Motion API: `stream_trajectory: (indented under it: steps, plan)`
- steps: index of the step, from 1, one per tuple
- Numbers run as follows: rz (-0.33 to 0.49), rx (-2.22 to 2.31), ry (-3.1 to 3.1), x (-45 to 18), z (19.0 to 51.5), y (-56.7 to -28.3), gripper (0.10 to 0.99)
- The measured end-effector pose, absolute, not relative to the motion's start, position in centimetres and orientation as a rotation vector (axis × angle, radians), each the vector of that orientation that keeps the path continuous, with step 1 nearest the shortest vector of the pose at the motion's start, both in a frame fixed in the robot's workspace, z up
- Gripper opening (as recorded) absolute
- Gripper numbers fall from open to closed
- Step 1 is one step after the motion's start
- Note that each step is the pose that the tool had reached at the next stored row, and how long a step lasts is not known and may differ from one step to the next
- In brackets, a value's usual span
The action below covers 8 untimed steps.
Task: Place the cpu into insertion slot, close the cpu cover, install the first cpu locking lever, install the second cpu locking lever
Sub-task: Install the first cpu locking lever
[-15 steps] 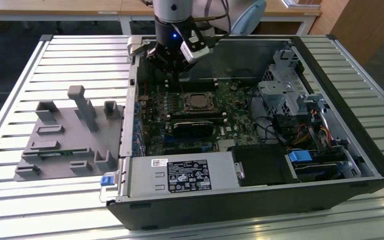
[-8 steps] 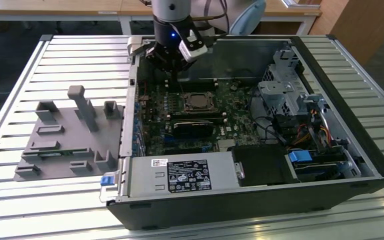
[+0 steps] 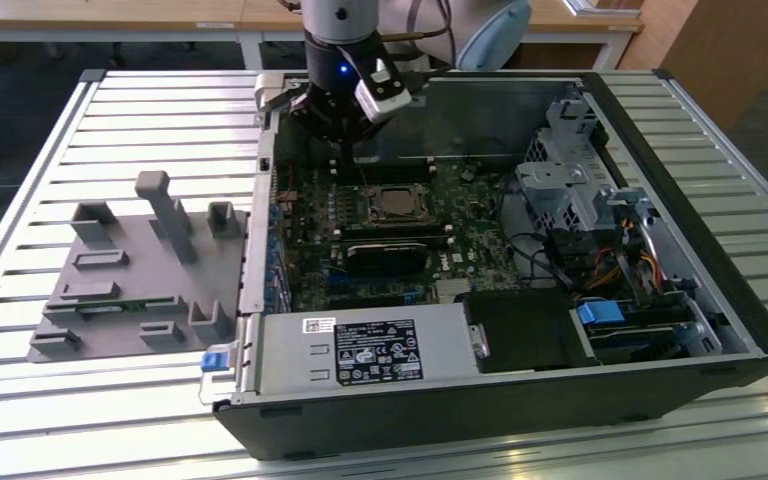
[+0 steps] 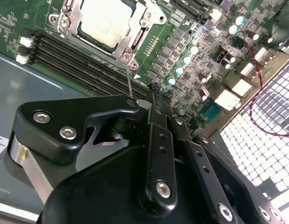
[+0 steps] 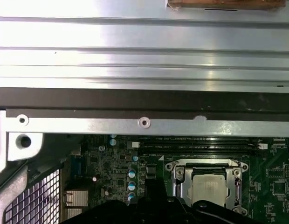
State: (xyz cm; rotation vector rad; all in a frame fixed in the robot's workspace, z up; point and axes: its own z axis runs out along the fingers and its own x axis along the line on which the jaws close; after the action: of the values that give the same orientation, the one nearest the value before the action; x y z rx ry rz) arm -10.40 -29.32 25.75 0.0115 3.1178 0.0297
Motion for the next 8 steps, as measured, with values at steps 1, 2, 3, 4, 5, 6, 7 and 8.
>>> stream_trajectory:
  steps: [1,2,3,4,5,6,7,8]
  plan:
    - [0.030,0.011,3.118,-10.40,25.70,-29.22,0.122]
    - [0.030,0.011,3.118,-10.40,25.66,-29.11,0.122]
    - [0.030,0.011,3.118,-10.40,25.62,-29.02,0.122]
    - [0.030,0.011,3.118,-10.40,25.58,-28.94,0.122]
    - [0.030,0.011,3.118,-10.40,25.56,-28.90,0.122]
    - [0.030,0.011,3.118,-10.38,25.54,-28.87,0.122]
    - [0.030,0.011,3.118,-10.35,25.52,-28.85,0.122]
    - [0.030,0.011,3.118,-10.30,25.51,-28.84,0.122]
